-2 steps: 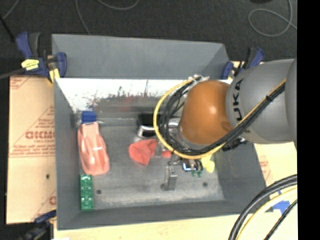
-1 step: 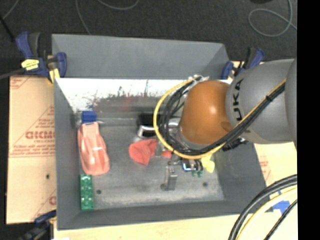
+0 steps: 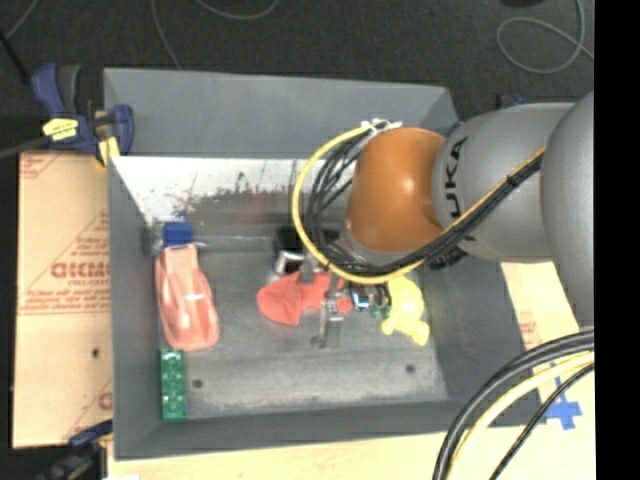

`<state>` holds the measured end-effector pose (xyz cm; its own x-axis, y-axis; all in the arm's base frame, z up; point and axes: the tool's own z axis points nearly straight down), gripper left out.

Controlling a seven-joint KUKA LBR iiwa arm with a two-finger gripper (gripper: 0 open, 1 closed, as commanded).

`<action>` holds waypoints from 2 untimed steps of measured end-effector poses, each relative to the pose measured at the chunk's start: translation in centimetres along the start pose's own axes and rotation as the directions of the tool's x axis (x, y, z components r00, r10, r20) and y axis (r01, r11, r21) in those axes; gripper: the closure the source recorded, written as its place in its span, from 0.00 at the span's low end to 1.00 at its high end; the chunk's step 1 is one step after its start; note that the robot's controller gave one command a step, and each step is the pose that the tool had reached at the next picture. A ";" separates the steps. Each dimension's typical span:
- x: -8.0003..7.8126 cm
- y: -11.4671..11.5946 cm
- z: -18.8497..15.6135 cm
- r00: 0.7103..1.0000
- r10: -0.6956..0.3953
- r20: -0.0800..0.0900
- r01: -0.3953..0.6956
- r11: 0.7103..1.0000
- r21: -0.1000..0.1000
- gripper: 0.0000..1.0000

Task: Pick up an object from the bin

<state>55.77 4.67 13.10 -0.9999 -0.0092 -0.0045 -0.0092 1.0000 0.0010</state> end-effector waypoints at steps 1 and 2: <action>-2.6 0.2 -0.2 0.992 0.123 0.004 -0.123 0.992 -0.001 0.00; -2.4 -1.6 5.6 0.986 -0.166 0.001 0.166 0.986 0.000 1.00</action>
Offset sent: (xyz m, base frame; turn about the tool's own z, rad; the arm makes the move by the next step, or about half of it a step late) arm 0.0245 -0.0148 -0.0554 -0.1683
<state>58.26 3.08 7.52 -0.9845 -0.1752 -0.0059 -0.1753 0.9845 0.0002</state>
